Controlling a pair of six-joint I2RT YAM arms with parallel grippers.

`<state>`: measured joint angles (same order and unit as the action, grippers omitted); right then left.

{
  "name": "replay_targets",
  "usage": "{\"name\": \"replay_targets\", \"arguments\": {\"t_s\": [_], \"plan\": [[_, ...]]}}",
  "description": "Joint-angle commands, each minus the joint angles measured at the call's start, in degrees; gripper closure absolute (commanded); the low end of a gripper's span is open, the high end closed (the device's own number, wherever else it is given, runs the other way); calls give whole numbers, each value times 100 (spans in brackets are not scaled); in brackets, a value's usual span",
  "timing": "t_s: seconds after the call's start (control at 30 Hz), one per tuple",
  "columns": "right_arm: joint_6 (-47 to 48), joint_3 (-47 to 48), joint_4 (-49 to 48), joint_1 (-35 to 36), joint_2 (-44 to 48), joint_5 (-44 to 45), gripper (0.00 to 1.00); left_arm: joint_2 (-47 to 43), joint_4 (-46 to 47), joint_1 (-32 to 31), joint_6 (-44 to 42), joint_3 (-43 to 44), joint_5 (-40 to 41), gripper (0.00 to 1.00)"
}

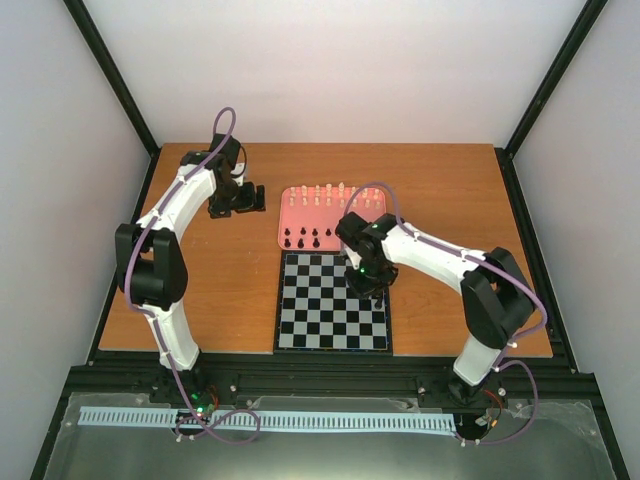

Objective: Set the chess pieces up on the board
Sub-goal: Adjust the chess piece on the chessboard.

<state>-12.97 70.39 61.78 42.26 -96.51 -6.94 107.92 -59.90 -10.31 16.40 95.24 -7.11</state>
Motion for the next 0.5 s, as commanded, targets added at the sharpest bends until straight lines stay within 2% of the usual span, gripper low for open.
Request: {"name": "replay_targets", "arguments": {"t_s": [0.0, 0.47], "plan": [[-28, 274, 79, 54, -372, 156, 97, -262, 89, 2, 74, -4, -36, 0], [-91, 340, 206, 54, -590, 339, 97, -214, 70, 2, 62, 34, -18, 0]]}}
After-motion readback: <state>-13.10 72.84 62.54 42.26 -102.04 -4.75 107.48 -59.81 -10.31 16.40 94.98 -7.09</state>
